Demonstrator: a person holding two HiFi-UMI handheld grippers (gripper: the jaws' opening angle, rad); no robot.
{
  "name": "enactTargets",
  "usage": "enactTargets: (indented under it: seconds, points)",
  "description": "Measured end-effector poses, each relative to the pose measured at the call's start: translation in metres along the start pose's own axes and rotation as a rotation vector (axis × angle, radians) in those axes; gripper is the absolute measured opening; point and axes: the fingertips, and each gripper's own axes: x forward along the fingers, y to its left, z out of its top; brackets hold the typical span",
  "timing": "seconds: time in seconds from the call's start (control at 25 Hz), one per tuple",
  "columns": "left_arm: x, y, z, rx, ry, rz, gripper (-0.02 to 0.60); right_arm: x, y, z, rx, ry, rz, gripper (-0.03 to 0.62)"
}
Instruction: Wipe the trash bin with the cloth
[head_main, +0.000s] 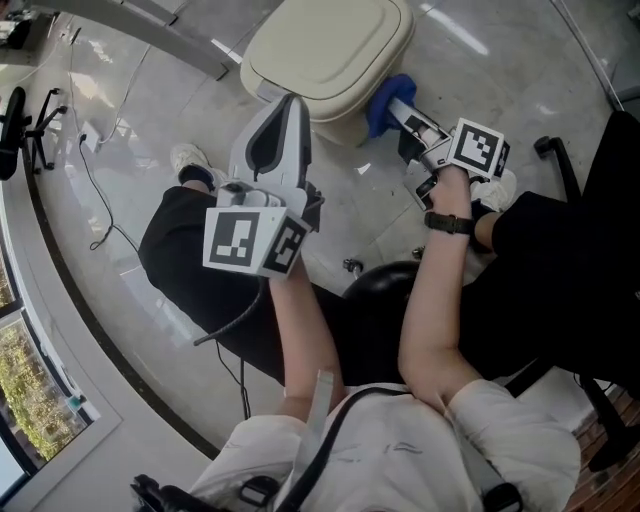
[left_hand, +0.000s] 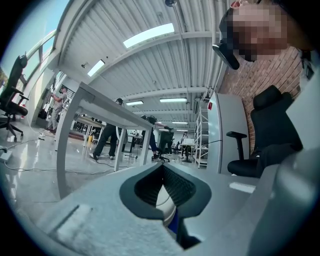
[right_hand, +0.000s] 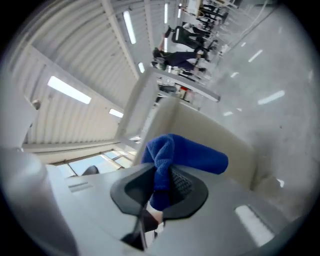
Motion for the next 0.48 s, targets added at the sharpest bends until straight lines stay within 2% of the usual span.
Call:
enactTargets:
  seconds: [0.16,0.24,0.28,0.36,0.4,0.48]
  points:
    - [0.003,-0.005,0.009,-0.003,-0.026,-0.017,0.000,-0.014,0.107,0.034,-0.167,-0.025,0.247,0.041]
    - [0.003,-0.004,0.011,-0.004,-0.033,-0.020,0.000,-0.017,0.135,0.043,-0.182,-0.052,0.344,0.041]
    - [0.002,-0.003,0.012,-0.004,-0.034,-0.018,0.000,-0.016,0.138,0.045,-0.183,-0.063,0.357,0.041]
    - [-0.001,-0.001,0.012,-0.005,-0.036,-0.012,0.000,-0.010,0.119,0.044,-0.173,-0.083,0.286,0.041]
    - [-0.003,-0.001,0.012,-0.005,-0.036,-0.007,0.000,-0.008,0.097,0.040,-0.157,-0.092,0.205,0.041]
    - [-0.006,0.001,0.011,-0.008,-0.033,0.002,0.000,-0.007,0.035,0.025,-0.078,-0.092,-0.010,0.042]
